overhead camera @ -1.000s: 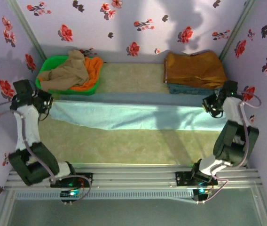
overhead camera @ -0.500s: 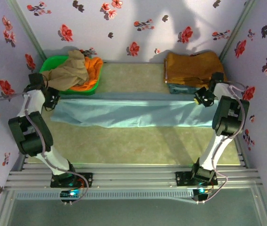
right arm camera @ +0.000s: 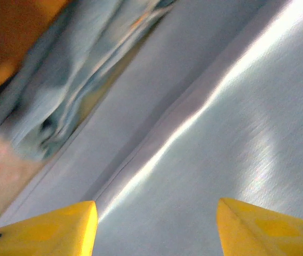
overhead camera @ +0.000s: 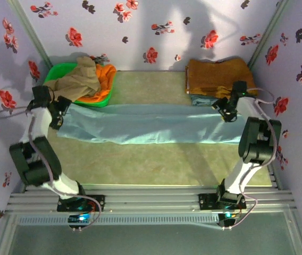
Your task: Fold and stack the trousers
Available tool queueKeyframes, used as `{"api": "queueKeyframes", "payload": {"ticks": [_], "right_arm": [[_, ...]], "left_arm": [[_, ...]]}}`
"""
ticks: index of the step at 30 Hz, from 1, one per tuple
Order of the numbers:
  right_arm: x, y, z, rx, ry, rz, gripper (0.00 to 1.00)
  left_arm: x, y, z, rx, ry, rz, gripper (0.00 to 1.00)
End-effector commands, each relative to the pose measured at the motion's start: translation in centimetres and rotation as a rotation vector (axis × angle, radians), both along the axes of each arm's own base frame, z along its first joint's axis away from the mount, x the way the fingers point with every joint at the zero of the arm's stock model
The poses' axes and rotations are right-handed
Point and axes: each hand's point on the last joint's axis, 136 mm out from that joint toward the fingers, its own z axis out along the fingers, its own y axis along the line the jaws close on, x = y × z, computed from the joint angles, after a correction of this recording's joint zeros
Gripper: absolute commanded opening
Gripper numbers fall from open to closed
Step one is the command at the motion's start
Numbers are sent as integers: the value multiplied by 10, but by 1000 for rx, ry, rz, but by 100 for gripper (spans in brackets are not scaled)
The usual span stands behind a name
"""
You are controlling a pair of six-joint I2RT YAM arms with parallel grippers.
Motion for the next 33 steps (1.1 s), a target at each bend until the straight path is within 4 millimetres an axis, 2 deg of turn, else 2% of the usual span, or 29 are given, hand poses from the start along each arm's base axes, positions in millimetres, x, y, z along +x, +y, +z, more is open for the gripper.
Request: {"api": "queueKeyframes", "payload": {"ticks": [1, 3, 5, 7, 8, 10, 11, 12, 15, 17, 20, 22, 25, 28, 31, 33], "right_arm": [[-11, 56, 9, -30, -46, 122, 57], [-17, 98, 5, -17, -54, 209, 49], [-19, 138, 0, -14, -60, 301, 42], [-19, 174, -13, -4, -37, 380, 30], [-18, 184, -20, -7, -22, 395, 23], [-17, 204, -36, 7, 1, 423, 6], [-17, 208, -44, 8, 14, 424, 2], [-16, 211, -52, 3, 29, 421, 0], [-24, 209, -77, -4, 81, 416, 0], [-33, 207, -88, 0, 104, 419, 0], [-59, 197, -102, -8, 151, 420, 0], [-77, 191, -106, -3, 169, 419, 0], [-103, 185, -107, 22, 189, 420, 0], [-125, 177, -104, 29, 208, 413, 0], [-144, 172, -101, 45, 226, 402, 0], [-151, 170, -93, 48, 225, 410, 0]], "left_arm": [[-35, -11, -5, 14, 8, -14, 98], [-49, -20, -10, 4, 4, -26, 92], [-55, -28, -15, 2, -10, -48, 82], [-56, -36, -25, -8, -10, -63, 60], [-52, -41, -30, -20, -19, -78, 48], [-40, -50, -44, -32, -28, -103, 16], [-34, -52, -52, -35, -24, -110, 6], [-28, -53, -62, -40, -16, -111, 0], [-18, -55, -91, -76, 14, -109, 0], [-24, -53, -106, -75, 69, -97, 0], [-56, -49, -130, -109, 170, -25, 0], [-86, -52, -143, -153, 227, 40, 0], [-127, -62, -146, -195, 266, 98, 0], [-168, -61, -144, -225, 304, 170, 0], [-198, -70, -137, -275, 314, 186, 0], [-205, -76, -126, -290, 276, 163, 0]]}}
